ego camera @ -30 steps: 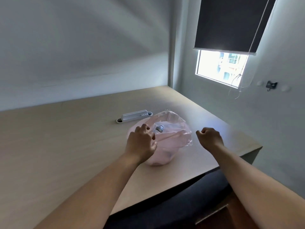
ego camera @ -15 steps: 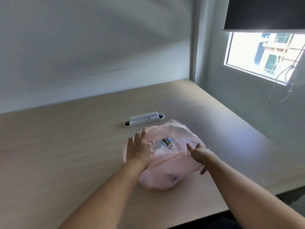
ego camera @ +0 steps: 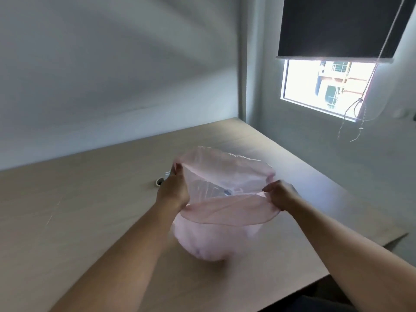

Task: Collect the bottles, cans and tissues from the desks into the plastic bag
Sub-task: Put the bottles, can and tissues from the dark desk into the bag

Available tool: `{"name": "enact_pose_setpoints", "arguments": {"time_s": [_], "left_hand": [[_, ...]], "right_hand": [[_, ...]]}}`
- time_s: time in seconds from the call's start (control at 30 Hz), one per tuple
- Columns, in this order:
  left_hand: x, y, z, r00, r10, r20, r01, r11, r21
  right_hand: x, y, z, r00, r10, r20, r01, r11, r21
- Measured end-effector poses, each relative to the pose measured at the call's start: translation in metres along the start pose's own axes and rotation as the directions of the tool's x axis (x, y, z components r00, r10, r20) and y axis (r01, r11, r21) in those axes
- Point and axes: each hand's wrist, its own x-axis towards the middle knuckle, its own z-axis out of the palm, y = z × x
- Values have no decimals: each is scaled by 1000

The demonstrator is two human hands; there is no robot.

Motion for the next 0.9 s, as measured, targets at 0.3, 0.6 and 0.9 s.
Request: {"name": "enact_pose_setpoints", "arguments": {"time_s": [0.3,0.6,0.9], "left_hand": [[-20,29,-7,941,339,5,-332,922,-199],[-64,165,-35,703,671,-234,-703,606,-373],[-190,344,-38,439,874,-207,-832,308,-461]], "right_hand": [[-91,1,-72,900,11,-435,-17,1000,-11],[-213,37,-182,640,108,-760,-31,993,115],[-365,152,-284,362,342,-867,-105,939,327]]}}
